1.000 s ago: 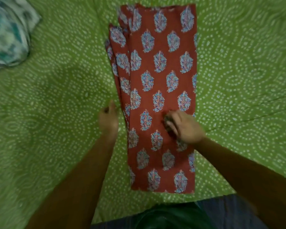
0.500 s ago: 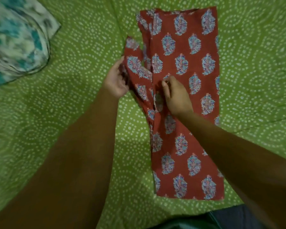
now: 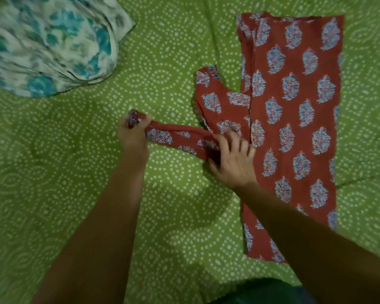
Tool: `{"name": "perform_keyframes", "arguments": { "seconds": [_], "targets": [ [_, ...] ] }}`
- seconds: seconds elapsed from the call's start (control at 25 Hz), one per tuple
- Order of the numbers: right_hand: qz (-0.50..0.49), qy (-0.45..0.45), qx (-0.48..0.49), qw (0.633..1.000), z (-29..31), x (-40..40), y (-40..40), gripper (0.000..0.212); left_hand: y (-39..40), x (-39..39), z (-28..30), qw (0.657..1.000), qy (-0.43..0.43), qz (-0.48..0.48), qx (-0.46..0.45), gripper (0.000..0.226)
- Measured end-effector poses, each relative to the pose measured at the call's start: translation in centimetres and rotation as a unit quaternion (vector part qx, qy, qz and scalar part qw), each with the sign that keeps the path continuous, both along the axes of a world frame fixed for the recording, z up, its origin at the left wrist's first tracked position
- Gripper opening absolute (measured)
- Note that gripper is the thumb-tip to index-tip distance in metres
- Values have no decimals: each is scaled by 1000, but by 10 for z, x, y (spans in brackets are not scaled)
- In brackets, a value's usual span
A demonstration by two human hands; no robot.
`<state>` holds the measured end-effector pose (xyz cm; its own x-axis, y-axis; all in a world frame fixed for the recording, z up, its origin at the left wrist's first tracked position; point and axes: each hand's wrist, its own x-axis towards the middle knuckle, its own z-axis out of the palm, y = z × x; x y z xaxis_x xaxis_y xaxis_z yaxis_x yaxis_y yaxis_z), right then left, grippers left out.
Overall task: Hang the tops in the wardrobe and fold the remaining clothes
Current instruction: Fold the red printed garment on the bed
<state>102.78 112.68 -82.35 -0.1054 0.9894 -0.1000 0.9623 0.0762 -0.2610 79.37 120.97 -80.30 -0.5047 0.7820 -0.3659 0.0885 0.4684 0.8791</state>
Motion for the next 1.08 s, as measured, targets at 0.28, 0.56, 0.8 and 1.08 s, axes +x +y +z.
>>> {"name": "perform_keyframes", "arguments": {
  "seconds": [0.28,0.56,0.8,1.08],
  "targets": [
    [144,-52,79,985,-14,-26,9,60,-10,-24,-7,962,213,-24,-167,76],
    [218,-106,27,970,-18,-62,12,61,-44,-15,-21,958,198,-55,-201,61],
    [144,-71,-1,987,6,-97,32,50,-49,-39,-8,994,15,2,-105,24],
    [167,-66,60,982,3,-82,-27,32,-86,-58,5,983,-52,-167,-52,49]
  ]
}}
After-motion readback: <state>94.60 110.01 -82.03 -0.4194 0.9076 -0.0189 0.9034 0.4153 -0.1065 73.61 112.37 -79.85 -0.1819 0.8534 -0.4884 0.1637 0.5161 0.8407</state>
